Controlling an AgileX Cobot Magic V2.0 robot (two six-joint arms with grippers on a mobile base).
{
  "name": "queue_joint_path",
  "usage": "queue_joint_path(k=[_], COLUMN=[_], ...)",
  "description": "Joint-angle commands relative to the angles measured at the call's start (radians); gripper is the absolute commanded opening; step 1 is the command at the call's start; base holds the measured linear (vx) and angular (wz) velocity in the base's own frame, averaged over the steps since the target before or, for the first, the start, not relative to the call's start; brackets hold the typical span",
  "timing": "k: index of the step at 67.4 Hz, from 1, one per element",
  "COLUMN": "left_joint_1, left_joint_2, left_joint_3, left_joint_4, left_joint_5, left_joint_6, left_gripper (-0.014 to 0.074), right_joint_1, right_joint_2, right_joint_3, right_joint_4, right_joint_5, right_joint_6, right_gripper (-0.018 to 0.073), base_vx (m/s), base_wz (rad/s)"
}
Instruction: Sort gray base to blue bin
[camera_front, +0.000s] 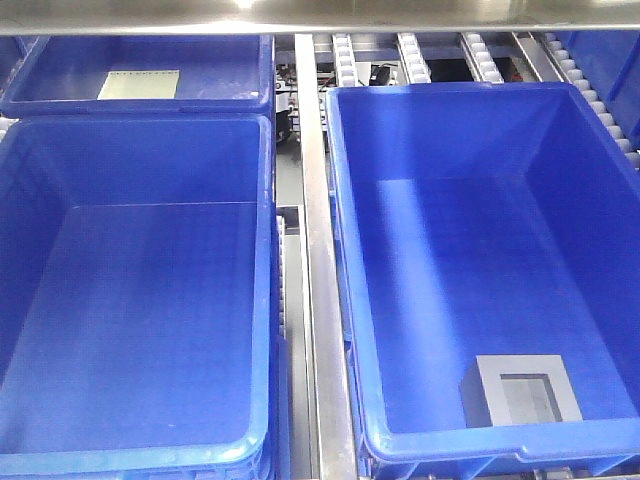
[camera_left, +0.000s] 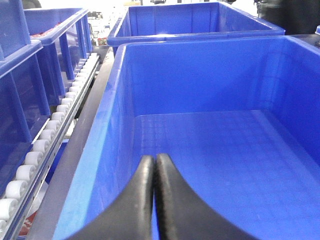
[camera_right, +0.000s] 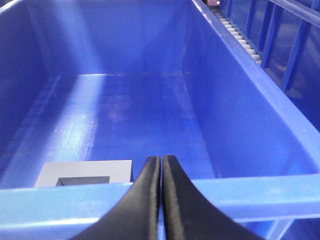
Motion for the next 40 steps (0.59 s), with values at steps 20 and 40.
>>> queue_joint_path(k=[20,40], left_joint_1=[-0.002,-0.002], left_joint_2=[-0.012,-0.012], left_joint_3=[-0.020,-0.020], left_joint_4=[-0.006,-0.006], left_joint_5=[-0.077,-0.077], left_joint_6=[-0.003,-0.003], left_gripper=[-0.0008,-0.0008], right_joint_1=[-0.002,-0.002], right_joint_2=[0.018,0.018], right_joint_3=[0.002,0.002], right_joint_4=[-0.007,-0.007], right_joint_5=[-0.068,-0.068], right_joint_6=[-0.011,-0.011], right_gripper=[-0.0005,-0.0005], base_vx=[0.00,0.00], base_wz=[0.00,0.00])
